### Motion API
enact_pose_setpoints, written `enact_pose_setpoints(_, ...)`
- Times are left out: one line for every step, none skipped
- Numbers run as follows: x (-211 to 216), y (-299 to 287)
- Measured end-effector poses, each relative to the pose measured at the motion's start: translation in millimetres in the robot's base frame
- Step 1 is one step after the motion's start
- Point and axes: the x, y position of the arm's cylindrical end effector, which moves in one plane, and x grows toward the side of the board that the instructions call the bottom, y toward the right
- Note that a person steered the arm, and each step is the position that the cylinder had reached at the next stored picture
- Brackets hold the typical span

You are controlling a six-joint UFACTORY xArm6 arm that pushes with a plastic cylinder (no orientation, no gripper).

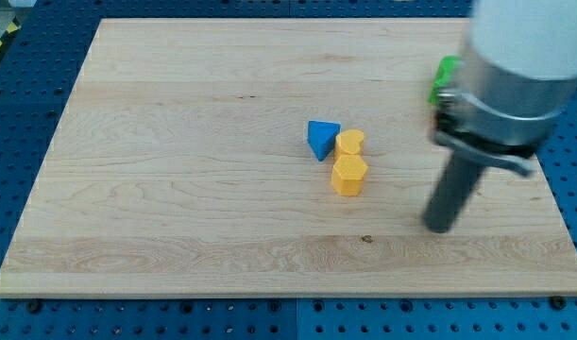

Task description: Place the red star towards the bottom left of the yellow hexagon

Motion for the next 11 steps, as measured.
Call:
enact_pose_setpoints(-29.4, 66.7)
enact_pose_setpoints(-77.2, 99.9)
enact_pose_setpoints(-121.1, 108.1)
enact_pose_setpoints(-153.1, 108.0)
enact_pose_setpoints(-174.7, 95.4)
enact_pose_setpoints(-174.3, 61.4)
enact_pose_setpoints(-149.2, 28.9)
enact_pose_setpoints(-139.6, 28.1)
enact_pose_setpoints(-139.6, 34.7)
enact_pose_setpoints(-152.7, 36.9)
enact_pose_setpoints(-159.9, 29.3)
